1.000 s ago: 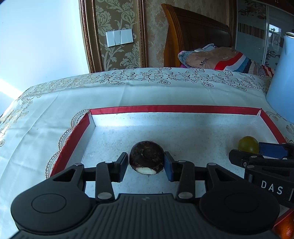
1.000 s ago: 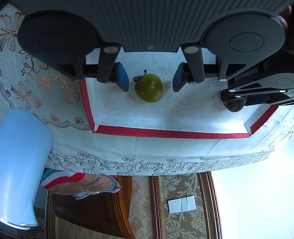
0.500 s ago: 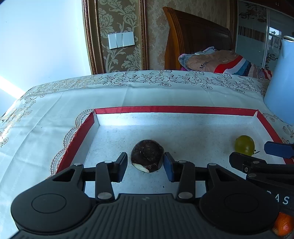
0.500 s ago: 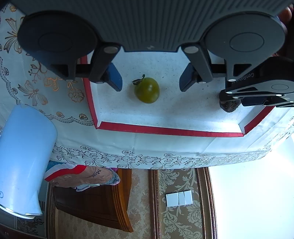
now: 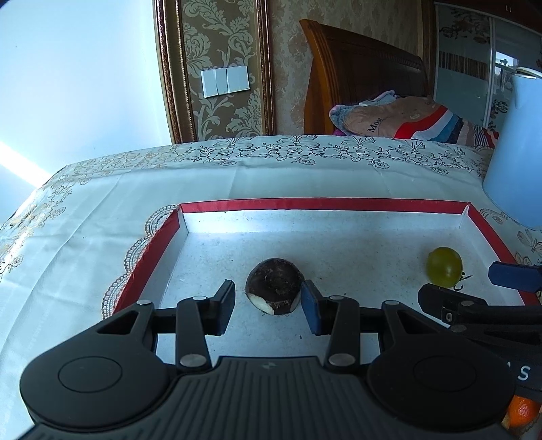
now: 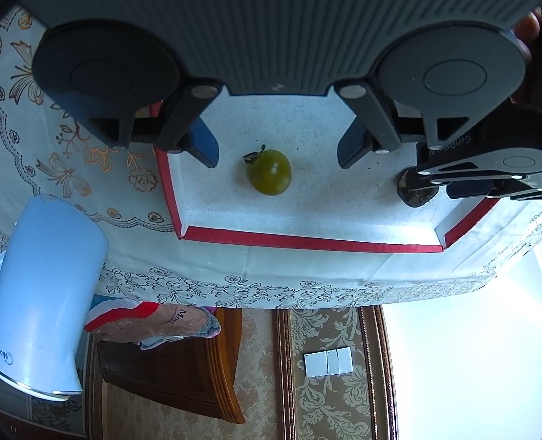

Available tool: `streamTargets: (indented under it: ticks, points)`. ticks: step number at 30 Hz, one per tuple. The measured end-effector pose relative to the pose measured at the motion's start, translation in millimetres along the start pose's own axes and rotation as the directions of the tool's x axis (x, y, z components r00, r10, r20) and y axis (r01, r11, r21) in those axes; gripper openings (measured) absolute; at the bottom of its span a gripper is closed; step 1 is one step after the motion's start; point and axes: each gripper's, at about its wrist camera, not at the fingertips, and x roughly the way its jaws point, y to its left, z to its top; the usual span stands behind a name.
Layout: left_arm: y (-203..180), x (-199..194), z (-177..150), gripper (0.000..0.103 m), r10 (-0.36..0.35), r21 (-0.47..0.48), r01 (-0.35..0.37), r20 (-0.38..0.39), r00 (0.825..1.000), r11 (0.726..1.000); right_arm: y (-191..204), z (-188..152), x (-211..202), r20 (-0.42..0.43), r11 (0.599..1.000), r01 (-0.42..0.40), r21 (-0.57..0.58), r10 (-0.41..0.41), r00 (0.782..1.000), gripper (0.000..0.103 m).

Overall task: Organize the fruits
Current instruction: 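Withdraw both open tools from the tray back toward the loose produce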

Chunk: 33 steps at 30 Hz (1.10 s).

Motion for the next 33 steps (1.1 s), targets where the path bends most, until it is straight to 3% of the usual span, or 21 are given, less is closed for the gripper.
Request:
streamTargets:
  ticks: [29, 33]
  points:
    - [17.3, -58.5, -46.8, 0.042, -0.03, -0.027, 0.032, 0.053, 0.998, 0.999, 1.0, -33.6, -46.3, 0.012, 0.999, -0.046, 0.018, 0.045, 0.999, 0.08]
    - [16.2, -73.6, -55.7, 0.06, 0.005, -0.016, -0.004, 0.109, 0.994, 1.0, 3.1, -40.3, -52.2, 0.017, 0.999, -0.042, 0.016, 0.042, 0.999, 0.081]
